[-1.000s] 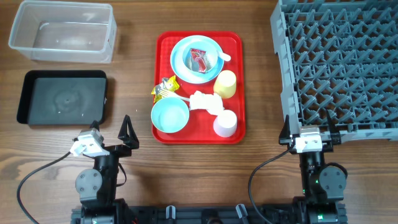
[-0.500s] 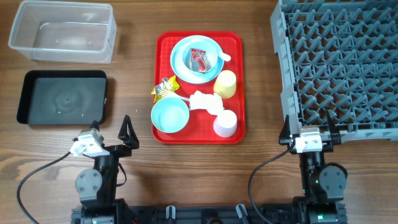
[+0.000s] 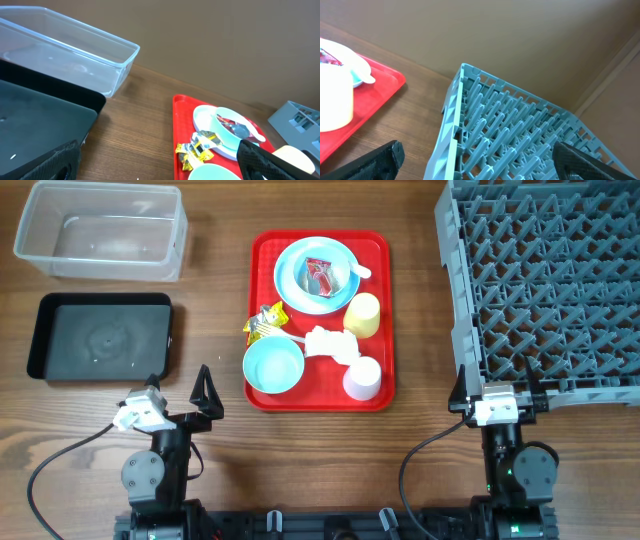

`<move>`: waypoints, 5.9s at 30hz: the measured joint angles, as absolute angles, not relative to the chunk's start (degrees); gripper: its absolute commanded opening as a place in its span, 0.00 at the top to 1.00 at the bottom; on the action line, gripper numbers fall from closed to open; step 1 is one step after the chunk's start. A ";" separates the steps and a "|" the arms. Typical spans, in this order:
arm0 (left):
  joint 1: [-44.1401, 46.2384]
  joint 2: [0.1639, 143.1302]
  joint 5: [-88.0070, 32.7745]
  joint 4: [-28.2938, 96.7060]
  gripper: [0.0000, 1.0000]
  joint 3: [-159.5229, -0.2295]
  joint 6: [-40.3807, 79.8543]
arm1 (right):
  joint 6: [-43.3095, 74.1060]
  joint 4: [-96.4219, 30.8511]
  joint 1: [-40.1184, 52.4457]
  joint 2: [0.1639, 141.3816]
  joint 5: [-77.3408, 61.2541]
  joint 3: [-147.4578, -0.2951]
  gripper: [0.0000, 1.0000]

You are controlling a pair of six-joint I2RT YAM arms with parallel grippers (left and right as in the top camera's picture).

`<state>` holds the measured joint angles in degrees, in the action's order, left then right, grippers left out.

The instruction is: Sort waste into correct bins and load items into the dishwasher rack

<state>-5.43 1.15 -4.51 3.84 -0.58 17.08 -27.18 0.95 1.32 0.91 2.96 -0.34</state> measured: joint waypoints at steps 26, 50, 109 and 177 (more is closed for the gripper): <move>-5.43 2.17 -12.97 12.38 0.00 -7.40 17.08 | -30.76 11.20 1.32 0.91 -23.22 -2.94 0.00; -5.41 42.68 -15.16 45.84 0.00 -51.79 12.73 | -25.89 -10.61 1.32 50.76 -40.99 -49.19 0.00; 19.90 111.90 5.28 46.63 0.27 -88.99 15.84 | -7.11 -42.87 1.19 71.48 -18.96 -75.16 0.10; 9.43 100.82 30.94 30.68 0.96 -89.65 9.21 | -3.66 -44.21 1.19 75.96 -18.79 -75.16 0.21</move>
<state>9.43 100.82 30.94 30.68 -89.65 9.21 -3.66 -44.21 1.19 75.96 -18.79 -75.16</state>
